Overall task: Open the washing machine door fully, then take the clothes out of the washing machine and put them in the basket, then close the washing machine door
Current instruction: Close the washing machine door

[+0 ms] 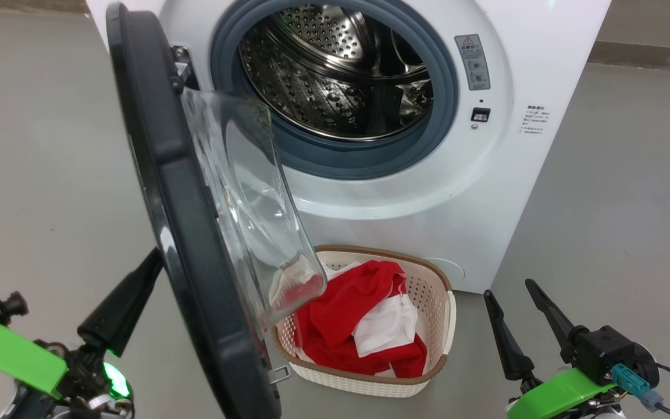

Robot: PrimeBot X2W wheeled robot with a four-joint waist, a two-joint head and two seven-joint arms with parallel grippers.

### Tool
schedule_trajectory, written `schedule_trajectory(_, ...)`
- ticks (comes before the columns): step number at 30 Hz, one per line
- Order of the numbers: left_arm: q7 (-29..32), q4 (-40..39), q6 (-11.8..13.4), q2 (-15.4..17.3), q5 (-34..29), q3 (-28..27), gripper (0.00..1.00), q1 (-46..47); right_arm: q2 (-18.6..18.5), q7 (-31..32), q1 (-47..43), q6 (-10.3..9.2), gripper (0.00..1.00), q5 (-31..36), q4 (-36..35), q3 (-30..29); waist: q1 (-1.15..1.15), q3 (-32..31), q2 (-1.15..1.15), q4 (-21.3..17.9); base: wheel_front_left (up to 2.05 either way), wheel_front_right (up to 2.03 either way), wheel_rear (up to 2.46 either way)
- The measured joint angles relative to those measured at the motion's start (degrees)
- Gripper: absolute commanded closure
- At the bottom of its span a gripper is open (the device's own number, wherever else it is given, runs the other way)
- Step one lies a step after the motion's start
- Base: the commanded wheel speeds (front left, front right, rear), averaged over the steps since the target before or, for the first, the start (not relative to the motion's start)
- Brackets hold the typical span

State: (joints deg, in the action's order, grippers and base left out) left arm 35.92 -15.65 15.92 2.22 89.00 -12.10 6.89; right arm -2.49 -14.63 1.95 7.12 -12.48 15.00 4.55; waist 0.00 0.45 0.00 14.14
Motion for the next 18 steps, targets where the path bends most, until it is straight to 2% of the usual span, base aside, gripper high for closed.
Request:
schedule_trajectory(7, -0.7, 0.0, -0.4, 0.0, 0.6, 1.4, 1.00, 0.0, 0.0, 0.0, 0.0, 0.00, 0.00, 0.5, 0.0, -0.2, 0.00, 0.2, 0.00, -0.8, 0.00, 0.00, 0.00)
schedule_trajectory(14, -1.8, 0.8, -2.0, 0.3, 0.4, 1.0, 1.00, -1.3, 0.0, 0.0, 0.0, 0.00, 0.00, 0.5, -0.1, -0.2, 0.00, 0.0, 0.00, -0.7, 0.00, 0.00, 0.00)
schedule_trajectory(15, -2.7, 1.0, -2.6, 0.6, -0.3, 0.7, 0.79, -1.3, 0.0, 0.0, 0.0, 0.00, 0.00, 0.5, -0.1, -0.2, 0.00, 0.1, 0.00, -0.6, 0.00, 0.00, 0.00)
schedule_trajectory(16, -3.7, 1.4, -3.1, 0.6, -1.1, 0.1, 0.13, -1.3, 0.0, 0.0, 0.0, 0.00, 0.00, 0.5, -0.1, -0.2, 0.00, 0.2, 0.00, -0.5, 0.00, 0.00, 0.00)
schedule_trajectory(17, -4.7, 1.8, -3.4, 0.7, -2.0, -0.4, 0.00, -1.3, 0.0, 0.0, 0.0, 0.00, 0.00, 0.5, -0.1, -0.2, 0.00, 0.2, 0.00, -0.5, 0.00, 0.00, 0.00)
schedule_trajectory(18, -5.8, 2.2, -4.0, 1.0, -3.3, -0.7, 0.00, -1.3, 0.0, 0.0, 0.0, 0.00, 0.00, 0.5, -0.1, -0.2, 0.00, 0.3, 0.00, -0.4, 0.00, 0.00, 0.00)
